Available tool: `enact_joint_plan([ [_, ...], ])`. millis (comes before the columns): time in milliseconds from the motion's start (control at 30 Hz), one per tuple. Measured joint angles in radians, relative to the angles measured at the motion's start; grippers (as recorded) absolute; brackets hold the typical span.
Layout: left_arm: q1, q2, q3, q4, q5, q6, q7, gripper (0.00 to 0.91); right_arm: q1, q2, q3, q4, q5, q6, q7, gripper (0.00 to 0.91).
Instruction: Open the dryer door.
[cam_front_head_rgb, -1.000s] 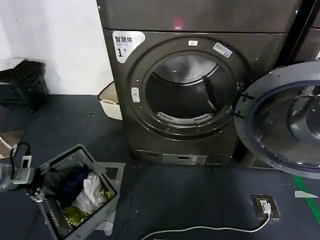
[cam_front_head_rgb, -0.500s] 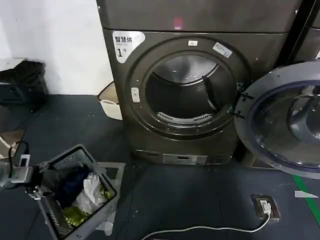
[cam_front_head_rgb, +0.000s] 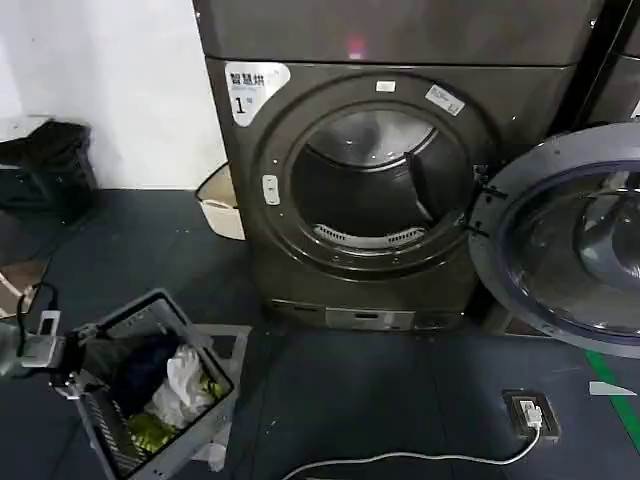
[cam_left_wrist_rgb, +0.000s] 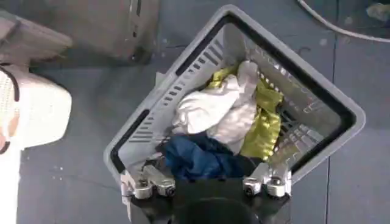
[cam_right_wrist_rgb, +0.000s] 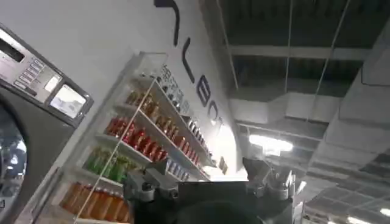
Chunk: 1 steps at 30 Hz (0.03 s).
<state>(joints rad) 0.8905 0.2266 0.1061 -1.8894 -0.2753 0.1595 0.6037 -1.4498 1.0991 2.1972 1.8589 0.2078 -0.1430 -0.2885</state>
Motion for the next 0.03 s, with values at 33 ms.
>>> enact_joint_plan([
  [33,-0.003,0.001,0.003,-0.002,0.000,0.000,0.000,0.907,0.000,0.001,0.000,0.001,0.000,0.000,-0.001,0.907],
])
